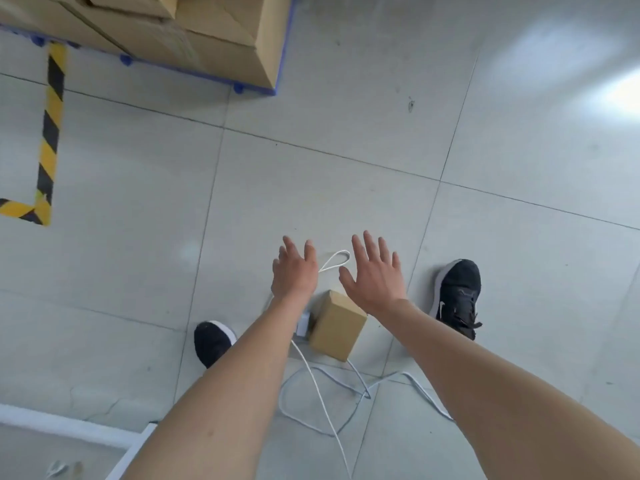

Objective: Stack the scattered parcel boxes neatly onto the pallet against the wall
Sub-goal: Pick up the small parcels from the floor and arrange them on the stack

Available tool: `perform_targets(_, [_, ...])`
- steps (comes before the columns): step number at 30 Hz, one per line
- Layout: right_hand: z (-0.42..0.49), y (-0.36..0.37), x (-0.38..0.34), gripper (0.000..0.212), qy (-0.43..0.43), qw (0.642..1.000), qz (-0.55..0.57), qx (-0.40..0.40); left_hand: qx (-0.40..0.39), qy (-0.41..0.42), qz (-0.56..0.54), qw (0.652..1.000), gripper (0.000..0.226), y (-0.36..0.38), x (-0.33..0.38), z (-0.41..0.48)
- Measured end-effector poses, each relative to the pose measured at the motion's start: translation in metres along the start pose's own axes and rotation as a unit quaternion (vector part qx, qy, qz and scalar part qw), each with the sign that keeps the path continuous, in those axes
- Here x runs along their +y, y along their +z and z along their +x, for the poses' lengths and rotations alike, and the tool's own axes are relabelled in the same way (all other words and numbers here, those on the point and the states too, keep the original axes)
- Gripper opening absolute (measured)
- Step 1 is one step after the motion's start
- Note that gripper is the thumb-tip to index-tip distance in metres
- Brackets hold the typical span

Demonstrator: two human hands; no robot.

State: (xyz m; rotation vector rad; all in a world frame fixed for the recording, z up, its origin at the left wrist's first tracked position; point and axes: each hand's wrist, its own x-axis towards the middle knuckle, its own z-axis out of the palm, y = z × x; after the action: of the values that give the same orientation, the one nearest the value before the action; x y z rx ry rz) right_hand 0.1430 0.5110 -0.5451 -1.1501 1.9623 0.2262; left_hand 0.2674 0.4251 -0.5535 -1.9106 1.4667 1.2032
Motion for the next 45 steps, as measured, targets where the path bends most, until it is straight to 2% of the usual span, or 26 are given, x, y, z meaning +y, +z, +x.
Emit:
perform_targets(2, [-0.012,0.026,0.021,0.072,0.012,1.0,-0.009,0.0,0.002,-0.012,0.016,1.0,0.071,0.022,-0.021,0.0])
perform_targets(7, [-0.023,0.086,0.061,0.071,0.076,0.997,-0.027,0.009,-0.021,0.019,0.014,0.999,0.074,0.07,-0.037,0.019])
perform_targets(10, [-0.024,0.128,0.062,0.069,0.112,0.993,0.042,0.006,-0.041,0.032,0.015,0.999,0.077,0.097,-0.053,0.026])
perform_targets(14, [-0.026,0.181,0.04,0.073,0.161,0.971,0.17,-0.045,-0.095,0.025,0.052,0.994,0.087,0.132,-0.09,0.027])
perform_targets(17, [-0.026,0.209,0.021,0.072,0.142,0.967,0.206,-0.048,-0.108,0.018,0.054,0.993,0.086,0.154,-0.111,0.019])
perform_targets(20, [-0.025,0.218,0.011,0.069,0.128,0.969,0.211,-0.033,-0.104,-0.013,0.007,0.994,0.082,0.163,-0.117,0.012])
perform_targets(23, [-0.024,0.209,0.006,0.071,0.155,0.949,0.273,-0.001,-0.122,-0.049,-0.052,0.99,0.082,0.155,-0.109,0.015])
perform_targets(25, [-0.023,0.198,0.004,0.074,0.175,0.929,0.323,0.045,-0.122,-0.041,-0.075,0.989,0.08,0.145,-0.096,0.02])
perform_targets(30, [-0.026,0.148,-0.01,0.079,0.222,0.846,0.457,0.163,-0.122,-0.023,-0.101,0.987,0.076,0.099,-0.038,0.012])
perform_targets(33, [-0.027,0.097,-0.024,0.072,0.223,0.829,0.453,0.238,-0.132,-0.012,-0.117,0.984,0.077,0.065,0.012,-0.008])
perform_targets(36, [-0.025,0.026,-0.036,0.063,0.197,0.819,0.462,0.278,-0.092,0.004,-0.103,0.99,0.073,0.024,0.047,-0.032])
perform_targets(38, [-0.023,-0.026,-0.042,0.064,0.167,0.828,0.469,0.259,-0.063,0.0,-0.111,0.992,0.071,-0.007,0.062,-0.046])
perform_targets(41, [-0.015,-0.104,-0.05,0.064,0.144,0.886,0.395,0.197,-0.022,-0.016,-0.178,0.984,0.068,-0.053,0.085,-0.065])
perform_targets(43, [-0.008,-0.151,-0.06,0.064,0.125,0.911,0.361,0.155,-0.01,-0.037,-0.266,0.963,0.066,-0.08,0.101,-0.078])
perform_targets(45, [-0.002,-0.194,-0.076,0.067,0.089,0.919,0.367,0.113,-0.009,-0.053,-0.359,0.932,0.066,-0.103,0.117,-0.09])
